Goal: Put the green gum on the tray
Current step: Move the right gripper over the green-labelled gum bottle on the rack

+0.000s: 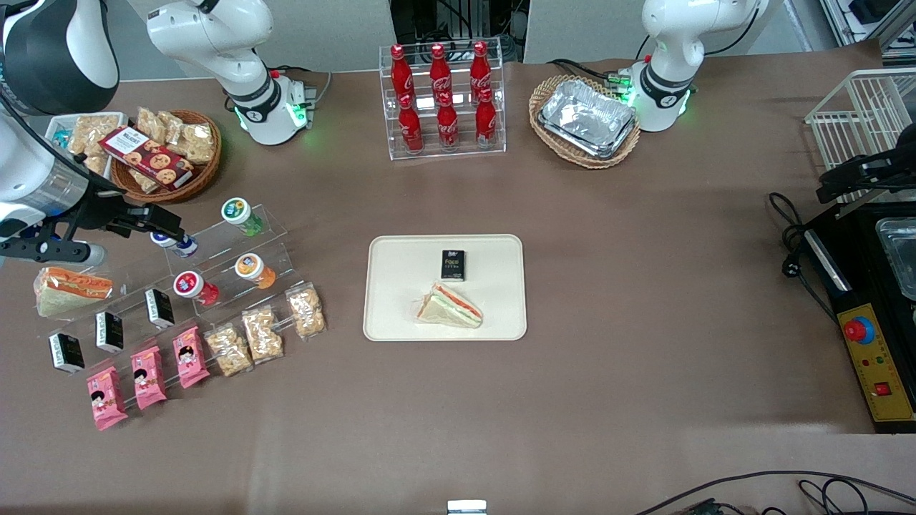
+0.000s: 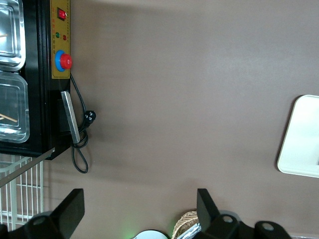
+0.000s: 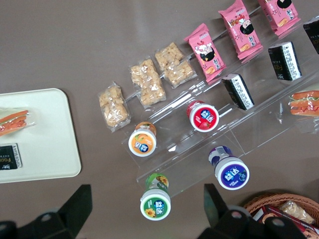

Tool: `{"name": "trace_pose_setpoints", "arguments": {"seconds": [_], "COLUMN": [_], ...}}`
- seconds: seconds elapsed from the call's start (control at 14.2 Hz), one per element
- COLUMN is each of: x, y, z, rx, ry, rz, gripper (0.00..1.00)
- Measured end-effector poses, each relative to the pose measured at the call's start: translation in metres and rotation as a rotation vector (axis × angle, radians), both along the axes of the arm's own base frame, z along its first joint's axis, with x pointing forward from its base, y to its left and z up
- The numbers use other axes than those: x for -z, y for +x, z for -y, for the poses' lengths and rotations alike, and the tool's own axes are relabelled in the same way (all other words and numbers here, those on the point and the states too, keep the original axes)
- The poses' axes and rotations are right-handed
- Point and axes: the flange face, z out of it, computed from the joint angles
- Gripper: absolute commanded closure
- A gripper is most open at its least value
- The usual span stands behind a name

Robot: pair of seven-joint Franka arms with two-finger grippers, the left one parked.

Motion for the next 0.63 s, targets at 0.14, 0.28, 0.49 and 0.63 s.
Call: {"name": "trace_pose_setpoints", "arguments": {"seconds": [0.14, 0.28, 0.49, 0.63], "x": [0.000, -0.001, -0.003, -0.003], "y": [0.000, -0.001, -0.001, -0.001], "z": [-0.002, -0.006, -0.007, -0.012], "rx": [-0.003, -0.011, -0.012, -0.018], "ry": [0.000, -0.001, 0.000, 0.001], "rz": [-0.001, -0.003, 0.000, 0.001], "gripper": [0.00, 0.00, 0.00, 0.00]}}
